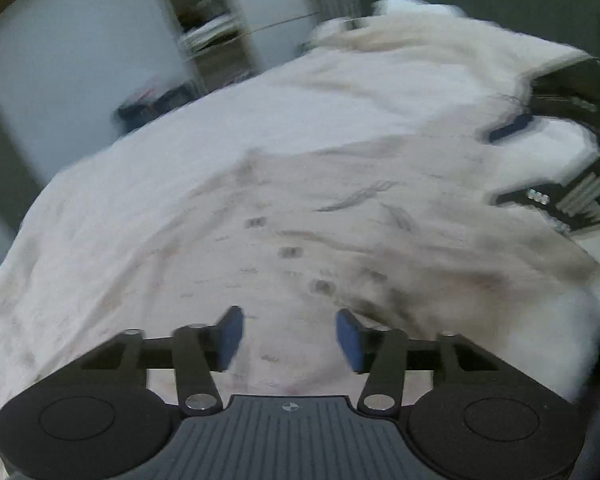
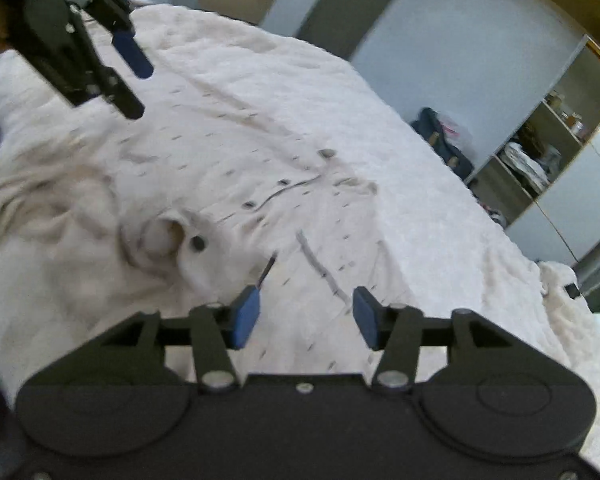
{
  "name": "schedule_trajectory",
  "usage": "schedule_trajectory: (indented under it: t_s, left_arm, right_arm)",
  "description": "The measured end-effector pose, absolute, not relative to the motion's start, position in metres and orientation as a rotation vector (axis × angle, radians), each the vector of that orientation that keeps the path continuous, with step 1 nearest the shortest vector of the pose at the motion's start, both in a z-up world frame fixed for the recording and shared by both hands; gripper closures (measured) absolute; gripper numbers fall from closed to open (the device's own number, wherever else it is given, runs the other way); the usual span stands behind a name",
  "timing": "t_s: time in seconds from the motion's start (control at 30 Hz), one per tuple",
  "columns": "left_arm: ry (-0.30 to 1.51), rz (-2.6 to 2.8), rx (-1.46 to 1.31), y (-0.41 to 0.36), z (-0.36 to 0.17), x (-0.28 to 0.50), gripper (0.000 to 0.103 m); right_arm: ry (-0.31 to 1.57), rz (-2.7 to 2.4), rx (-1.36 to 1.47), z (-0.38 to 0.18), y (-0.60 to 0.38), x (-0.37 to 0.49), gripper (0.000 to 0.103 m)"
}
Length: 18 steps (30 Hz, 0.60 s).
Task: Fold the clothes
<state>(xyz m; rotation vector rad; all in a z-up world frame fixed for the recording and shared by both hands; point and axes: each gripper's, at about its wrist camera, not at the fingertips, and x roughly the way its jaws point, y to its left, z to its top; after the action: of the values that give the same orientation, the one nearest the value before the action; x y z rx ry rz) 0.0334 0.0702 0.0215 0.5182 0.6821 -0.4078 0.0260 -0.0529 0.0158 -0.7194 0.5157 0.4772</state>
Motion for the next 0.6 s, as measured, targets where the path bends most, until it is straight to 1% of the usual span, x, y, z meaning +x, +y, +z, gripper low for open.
schedule_trajectory:
  t_s: [0.1, 0.2, 0.3, 0.43, 0.6]
  left_arm:
    - [0.643, -0.461, 0.658, 0.045, -0.010, -0.017, 0.052]
    - [0.646, -0.401, 0.794, 0.024, -0.054, -0.033, 0.053]
    - [0.658, -0.405, 0.840, 0.019, -0.074, -0.033, 0.053]
    - [0.666, -0.383, 0.950, 0.015, -0.104, -0.022, 0.053]
    - [0.619, -0.378, 0.999, 0.011, -0.127, -0.005, 0.053]
  right_arm:
    - [0.494, 0.538, -0.771, -0.004, -0.053, -0.006, 0.053]
    - [0.437, 0.584, -0.919, -0.039, -0.036, -0.038, 0.053]
    - [0.386, 0.569, -1.059, -0.069, -0.017, -0.045, 0.053]
    - [0.347, 0.501, -1.242, -0.112, 0.008, -0.026, 0.053]
    - [0.302, 0.476, -1.269, -0.129, 0.021, -0.004, 0.053]
